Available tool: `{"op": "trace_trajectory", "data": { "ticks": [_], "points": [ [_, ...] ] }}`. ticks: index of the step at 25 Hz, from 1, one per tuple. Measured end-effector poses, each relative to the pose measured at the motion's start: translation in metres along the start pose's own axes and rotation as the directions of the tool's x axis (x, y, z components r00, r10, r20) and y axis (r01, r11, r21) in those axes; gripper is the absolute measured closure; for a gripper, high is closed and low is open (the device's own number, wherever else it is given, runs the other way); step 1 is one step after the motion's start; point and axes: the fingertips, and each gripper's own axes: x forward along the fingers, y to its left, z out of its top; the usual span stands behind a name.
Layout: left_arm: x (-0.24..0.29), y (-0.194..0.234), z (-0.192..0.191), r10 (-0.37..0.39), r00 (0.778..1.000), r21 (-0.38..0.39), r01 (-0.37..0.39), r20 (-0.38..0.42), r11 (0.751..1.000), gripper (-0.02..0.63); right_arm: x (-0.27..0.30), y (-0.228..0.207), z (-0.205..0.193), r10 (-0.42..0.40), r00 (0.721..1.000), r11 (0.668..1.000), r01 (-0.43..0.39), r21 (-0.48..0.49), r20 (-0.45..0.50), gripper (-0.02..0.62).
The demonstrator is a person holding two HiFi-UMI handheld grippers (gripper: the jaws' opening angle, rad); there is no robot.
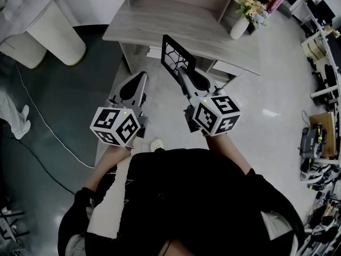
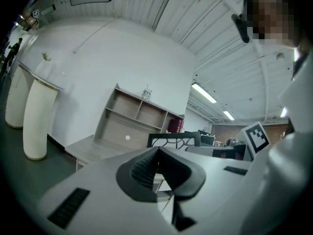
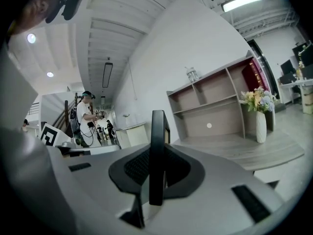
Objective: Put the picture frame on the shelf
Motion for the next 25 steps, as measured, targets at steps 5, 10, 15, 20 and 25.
{"op": "trace_trajectory", "data": {
  "ticks": [5, 10, 15, 20, 25],
  "points": [
    [0.01, 0.021, 0.018, -0.018, 0.999, 0.019, 0.018, 0.026, 1.0, 0.594, 0.022, 0.0, 0.01, -0.026, 0.999, 1.0, 0.026, 0.004, 0.022, 0.541],
    [0.015, 0.041, 0.035, -0.012, 0.998, 0.034, 0.01, 0.066, 0.999, 0.594, 0.035, 0.004, 0.015, -0.043, 0.998, 0.999, 0.043, -0.006, 0.04, 0.543],
    [0.017, 0.046, 0.044, -0.034, 0.997, 0.04, 0.032, 0.07, 0.999, 0.594, 0.045, 0.004, 0.024, -0.05, 0.997, 0.999, 0.05, 0.009, 0.052, 0.543],
    [0.023, 0.056, 0.049, -0.068, 0.997, 0.001, 0.068, 0.047, 0.998, 0.594, 0.059, 0.014, 0.034, -0.026, 0.997, 1.0, 0.026, -0.003, 0.068, 0.543],
    [0.026, 0.064, 0.045, -0.044, 0.999, 0.0, 0.044, 0.012, 0.999, 0.595, 0.066, 0.015, 0.029, -0.019, 0.999, 1.0, 0.019, 0.0, 0.047, 0.543]
  ]
}}
